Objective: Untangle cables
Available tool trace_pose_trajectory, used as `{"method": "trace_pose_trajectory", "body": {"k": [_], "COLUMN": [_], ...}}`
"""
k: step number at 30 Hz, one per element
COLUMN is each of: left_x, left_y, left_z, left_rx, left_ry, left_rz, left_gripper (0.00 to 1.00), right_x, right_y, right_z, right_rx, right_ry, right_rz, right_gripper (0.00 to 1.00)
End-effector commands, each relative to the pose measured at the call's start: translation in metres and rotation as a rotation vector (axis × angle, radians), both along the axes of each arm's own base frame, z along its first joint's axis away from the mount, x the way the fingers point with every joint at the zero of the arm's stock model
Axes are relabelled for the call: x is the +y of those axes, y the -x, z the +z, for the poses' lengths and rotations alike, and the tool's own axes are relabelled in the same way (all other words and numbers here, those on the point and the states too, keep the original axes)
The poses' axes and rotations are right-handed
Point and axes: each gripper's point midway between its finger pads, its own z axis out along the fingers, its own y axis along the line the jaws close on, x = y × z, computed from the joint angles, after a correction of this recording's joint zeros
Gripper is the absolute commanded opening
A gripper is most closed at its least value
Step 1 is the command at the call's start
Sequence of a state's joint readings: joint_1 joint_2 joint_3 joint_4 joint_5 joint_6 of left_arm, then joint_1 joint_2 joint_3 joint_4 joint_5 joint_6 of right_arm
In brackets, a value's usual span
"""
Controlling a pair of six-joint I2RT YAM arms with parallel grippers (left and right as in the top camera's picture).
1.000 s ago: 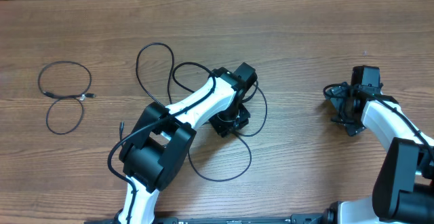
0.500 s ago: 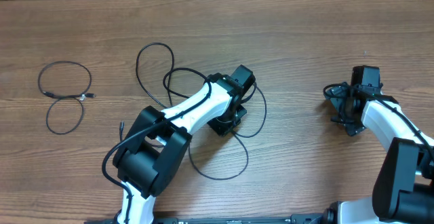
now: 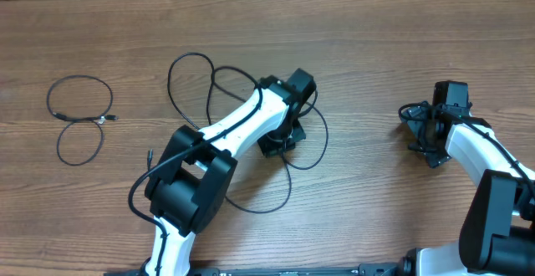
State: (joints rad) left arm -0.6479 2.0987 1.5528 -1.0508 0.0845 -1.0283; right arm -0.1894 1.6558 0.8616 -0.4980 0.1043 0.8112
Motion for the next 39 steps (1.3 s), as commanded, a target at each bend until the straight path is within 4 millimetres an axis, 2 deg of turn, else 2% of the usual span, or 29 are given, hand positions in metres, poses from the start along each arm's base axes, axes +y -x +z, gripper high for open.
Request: {"method": "trace_pose_trajectory", "body": {"k": [1,4,7,11,15,17,22,28,29,31,33,34,37,39], "left_x": [0.0,-0.005,-0.007,0.003,0.023,0.041,0.062,0.067,0.067,0.066,0.062,0.059,0.046,0.044], "left_y": [-0.028,-0.036,-0.038,-0.035,-0.033,-0.033,-0.028,-0.035,-0.035,-0.035,-0.036,-0.034,-0.022,-0.019], "left_z": [0.037,0.057,0.064,0.06,0.049,0.041,0.029,0.022,0.022,0.022,0.018,0.017,0.012,0.009], "left_rx": [-0.132,-0.187,-0.201,-0.183,-0.193,-0.209,-0.202,-0.195,-0.194,-0.199,-0.198,-0.184,-0.117,-0.116], "left_ry": [-0.037,-0.009,0.001,-0.04,-0.138,-0.212,-0.275,-0.239,-0.237,-0.237,-0.214,-0.198,-0.137,-0.141], "left_rz": [-0.136,-0.222,-0.237,-0.193,-0.002,0.12,0.267,0.323,0.325,0.338,0.342,0.343,0.338,0.328], "left_gripper": [0.04,0.04,0.04,0.04,0.04,0.05,0.12,0.12,0.14,0.25,0.48,0.52,0.47,0.47], "right_x": [-0.002,-0.002,-0.002,-0.002,-0.002,-0.002,-0.002,-0.002,-0.002,-0.002,-0.002,-0.002,-0.002,-0.002], "right_y": [-0.001,-0.001,-0.001,-0.001,-0.001,-0.001,-0.001,-0.001,-0.001,-0.001,-0.001,-0.001,-0.001,-0.001], "right_z": [0.005,0.005,0.005,0.005,0.005,0.005,0.005,0.005,0.005,0.005,0.005,0.005,0.005,0.005], "right_rx": [-0.015,-0.015,-0.015,-0.015,-0.015,-0.015,-0.015,-0.015,-0.015,-0.015,-0.015,-0.015,-0.015,-0.015], "right_ry": [0.012,0.012,0.012,0.012,0.012,0.012,0.012,0.012,0.012,0.012,0.012,0.012,0.012,0.012], "right_rz": [0.004,0.004,0.004,0.004,0.004,0.004,0.004,0.004,0.004,0.004,0.003,0.004,0.004,0.004], "right_gripper": [1.0,1.0,1.0,1.0,1.0,1.0,1.0,1.0,1.0,1.0,1.0,1.0,1.0,1.0]}}
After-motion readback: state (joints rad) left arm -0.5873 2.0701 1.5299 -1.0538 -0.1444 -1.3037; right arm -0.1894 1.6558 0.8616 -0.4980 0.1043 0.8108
